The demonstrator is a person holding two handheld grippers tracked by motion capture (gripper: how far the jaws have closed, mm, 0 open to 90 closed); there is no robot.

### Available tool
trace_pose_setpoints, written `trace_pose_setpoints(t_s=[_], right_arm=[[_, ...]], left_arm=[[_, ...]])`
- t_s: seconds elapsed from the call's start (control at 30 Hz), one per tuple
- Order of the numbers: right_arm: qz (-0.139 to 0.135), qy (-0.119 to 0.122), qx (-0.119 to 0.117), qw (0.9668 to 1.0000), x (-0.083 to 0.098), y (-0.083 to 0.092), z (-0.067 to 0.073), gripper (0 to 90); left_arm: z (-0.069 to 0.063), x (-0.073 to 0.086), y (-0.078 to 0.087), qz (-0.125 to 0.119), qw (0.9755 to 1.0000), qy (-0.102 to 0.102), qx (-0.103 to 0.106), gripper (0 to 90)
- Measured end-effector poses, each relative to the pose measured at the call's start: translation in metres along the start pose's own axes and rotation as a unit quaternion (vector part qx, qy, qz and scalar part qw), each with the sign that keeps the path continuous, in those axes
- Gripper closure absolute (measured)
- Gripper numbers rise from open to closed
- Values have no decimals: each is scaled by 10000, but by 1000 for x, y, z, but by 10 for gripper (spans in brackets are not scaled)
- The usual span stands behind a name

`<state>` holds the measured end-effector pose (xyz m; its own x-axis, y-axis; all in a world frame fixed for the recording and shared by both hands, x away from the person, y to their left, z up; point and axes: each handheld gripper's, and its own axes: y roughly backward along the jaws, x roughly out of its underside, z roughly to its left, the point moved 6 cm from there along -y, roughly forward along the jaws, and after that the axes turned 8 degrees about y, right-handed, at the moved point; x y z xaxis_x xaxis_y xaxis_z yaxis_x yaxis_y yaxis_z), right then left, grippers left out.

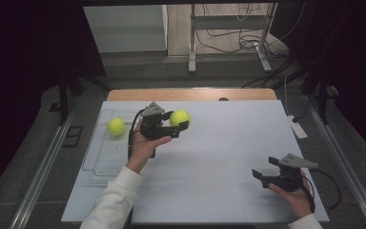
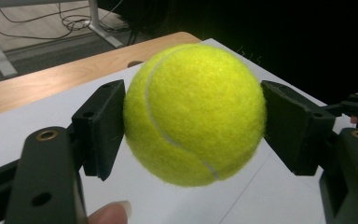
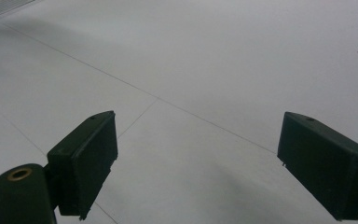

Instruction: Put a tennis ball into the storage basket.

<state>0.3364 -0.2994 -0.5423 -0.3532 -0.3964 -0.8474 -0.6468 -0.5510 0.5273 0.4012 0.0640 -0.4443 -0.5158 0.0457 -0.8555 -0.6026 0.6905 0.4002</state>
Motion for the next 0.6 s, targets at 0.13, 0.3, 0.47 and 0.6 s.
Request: trace_pose_setpoints(t_s=[0.13, 0.3, 0.47, 0.6], right_arm=[[-7, 10, 0, 10000, 0, 0, 0, 126], [-10, 24, -5, 10000, 0, 0, 0, 127], [-4, 31, -11, 10000, 0, 0, 0, 127], [2, 33, -13, 10000, 0, 0, 0, 127]], left_arm=[[2, 1, 3, -17, 10000, 6, -23, 273], [4, 0, 7, -59, 10000, 36, -48, 273], [8, 0, 10, -75, 9999, 43, -126, 273], [11, -1, 13, -100, 9998, 34, -193, 273]])
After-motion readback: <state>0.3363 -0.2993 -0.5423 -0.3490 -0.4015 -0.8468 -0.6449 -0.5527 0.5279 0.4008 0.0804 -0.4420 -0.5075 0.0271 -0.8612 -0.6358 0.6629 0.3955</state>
